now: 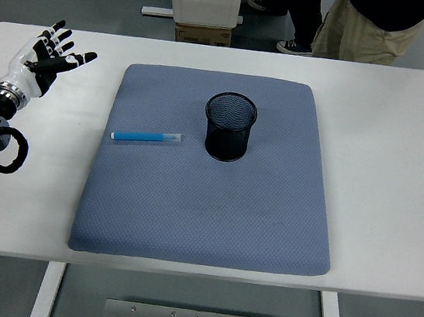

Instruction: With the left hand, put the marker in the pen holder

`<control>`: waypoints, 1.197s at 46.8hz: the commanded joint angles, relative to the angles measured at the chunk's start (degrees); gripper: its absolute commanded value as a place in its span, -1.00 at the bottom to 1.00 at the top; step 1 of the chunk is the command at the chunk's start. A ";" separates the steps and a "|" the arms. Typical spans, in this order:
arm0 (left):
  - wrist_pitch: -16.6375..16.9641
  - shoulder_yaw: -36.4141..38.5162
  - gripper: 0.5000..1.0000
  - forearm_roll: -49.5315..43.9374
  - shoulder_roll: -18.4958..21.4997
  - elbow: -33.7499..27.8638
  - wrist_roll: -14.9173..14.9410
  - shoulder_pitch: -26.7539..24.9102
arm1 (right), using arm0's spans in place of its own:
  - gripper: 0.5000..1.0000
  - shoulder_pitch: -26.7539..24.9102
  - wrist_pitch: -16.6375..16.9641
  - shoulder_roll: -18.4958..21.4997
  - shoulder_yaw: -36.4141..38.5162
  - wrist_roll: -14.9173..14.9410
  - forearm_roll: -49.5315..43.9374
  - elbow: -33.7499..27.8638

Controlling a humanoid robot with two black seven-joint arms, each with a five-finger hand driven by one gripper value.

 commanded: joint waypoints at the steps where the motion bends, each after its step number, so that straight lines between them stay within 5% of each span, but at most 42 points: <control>1: -1.59 -0.07 1.00 0.17 0.11 0.06 0.03 -0.04 | 1.00 0.00 0.00 0.00 0.00 0.00 0.02 0.00; 28: -3.53 0.81 1.00 0.35 -0.15 -0.21 -0.05 -0.39 | 1.00 0.00 0.00 0.00 0.00 0.08 0.02 0.00; 32: -5.90 1.33 1.00 0.43 0.20 -0.12 -0.05 -1.26 | 1.00 0.00 0.00 0.00 0.00 0.00 0.02 0.00; 36: -8.36 5.11 1.00 0.35 0.73 0.06 -0.14 -2.23 | 1.00 0.00 0.00 0.00 0.00 0.00 0.02 0.00; 56: -8.36 30.42 1.00 0.35 2.40 -0.73 0.03 -15.41 | 1.00 0.00 0.00 0.00 0.00 0.00 -0.07 0.00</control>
